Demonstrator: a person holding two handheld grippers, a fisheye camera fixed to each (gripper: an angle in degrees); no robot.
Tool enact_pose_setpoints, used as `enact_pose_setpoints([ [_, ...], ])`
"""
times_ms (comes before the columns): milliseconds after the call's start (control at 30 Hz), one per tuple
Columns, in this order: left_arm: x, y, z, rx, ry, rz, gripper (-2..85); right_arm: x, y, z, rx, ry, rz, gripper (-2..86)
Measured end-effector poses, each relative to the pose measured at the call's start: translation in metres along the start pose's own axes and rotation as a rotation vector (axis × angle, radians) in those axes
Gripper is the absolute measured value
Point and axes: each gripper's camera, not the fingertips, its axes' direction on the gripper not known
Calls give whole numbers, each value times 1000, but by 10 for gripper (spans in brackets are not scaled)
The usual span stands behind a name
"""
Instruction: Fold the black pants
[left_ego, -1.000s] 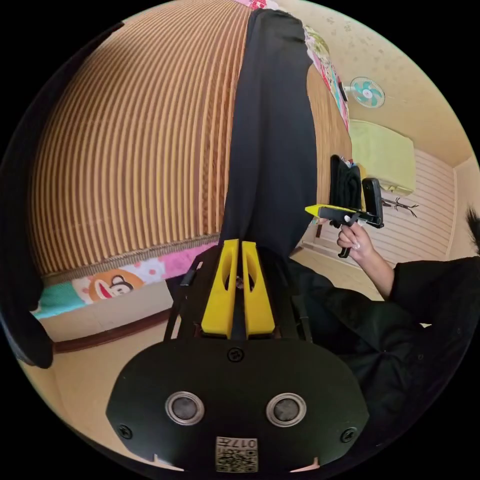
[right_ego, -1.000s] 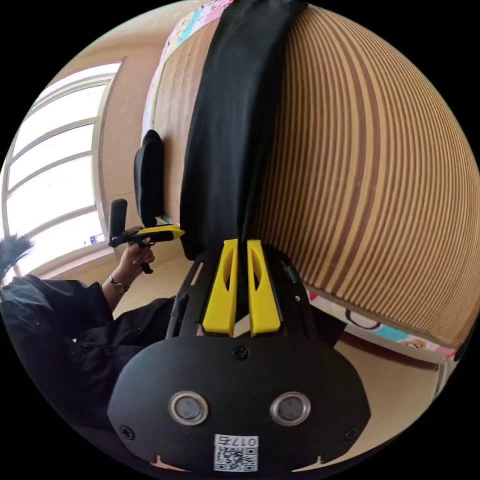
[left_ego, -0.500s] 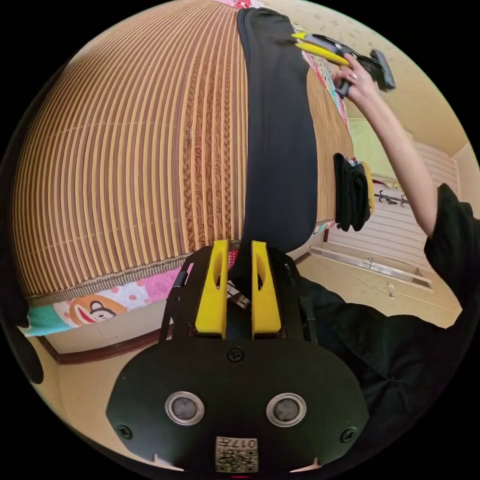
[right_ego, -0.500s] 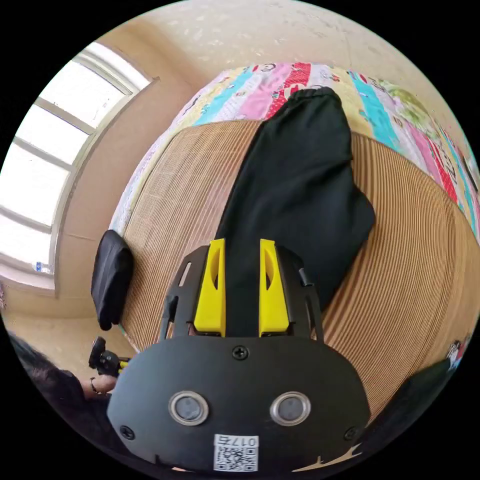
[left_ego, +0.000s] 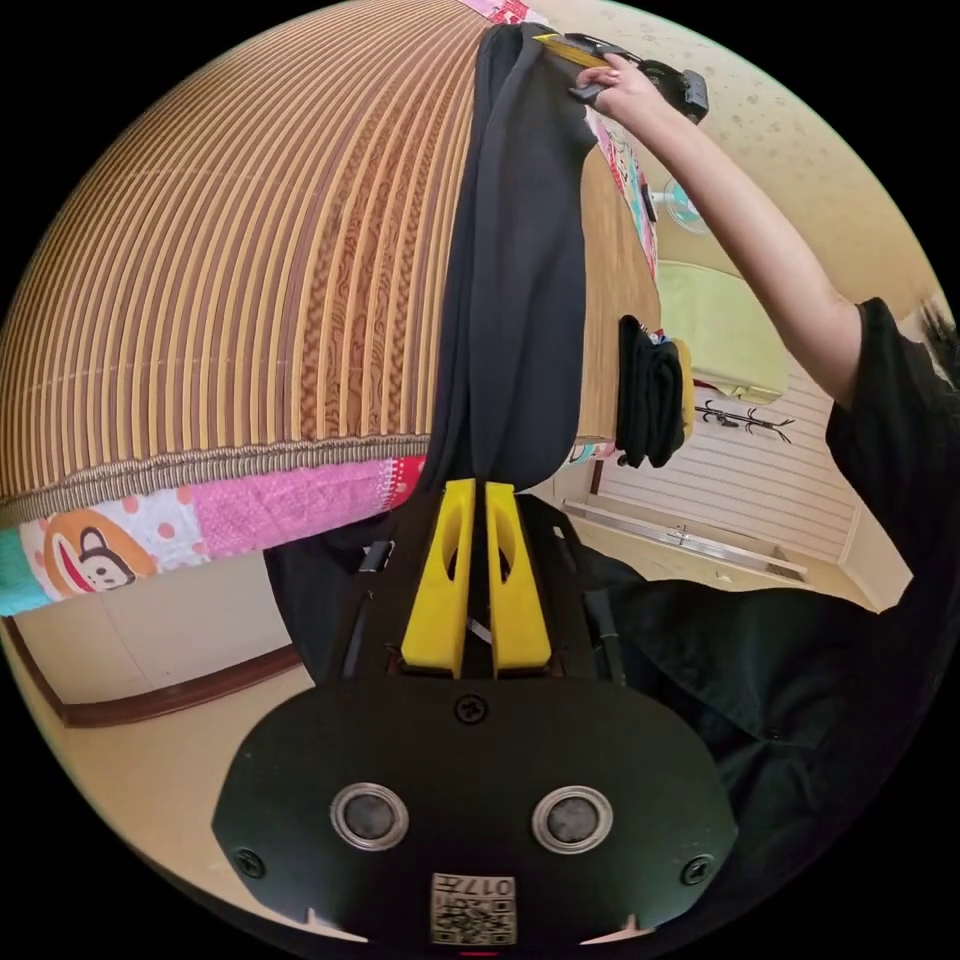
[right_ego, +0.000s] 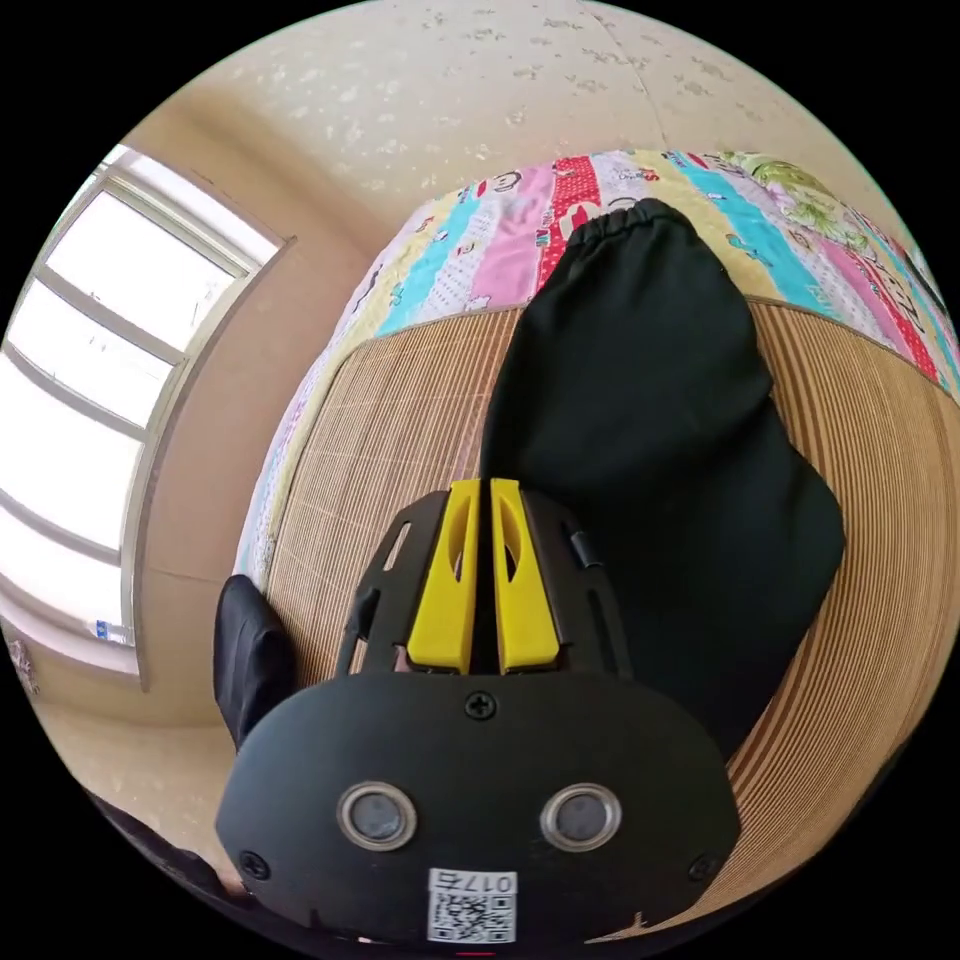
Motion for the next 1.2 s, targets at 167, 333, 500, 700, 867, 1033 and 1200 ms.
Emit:
enact_pose_setpoints([
  [167, -13, -5, 6, -55, 8, -68, 49, 19, 20, -1, -188, -130, -88, 59],
  [333, -5, -3, -19, 28, 37, -31, 67, 44, 135, -75, -239, 13, -127, 86],
  [500, 20, -17, -30, 95, -5, 53, 68, 109, 287, -124, -304, -14, 161, 94],
  [700, 19, -80, -37, 142, 50, 77, 105, 180, 352, -148, -224, -195, 363, 114],
  [867, 0, -162, -3, -33, 239, 88, 77, 256, 323, -105, -248, -744, 384, 91],
  [1033, 26, -155, 20, -104, 249, 132, 44, 259, 311, -81, -444, -932, 300, 48],
  [1200, 89, -69, -39, 56, 568, 317, 40, 219, 331, -192, -223, -1037, 135, 26],
])
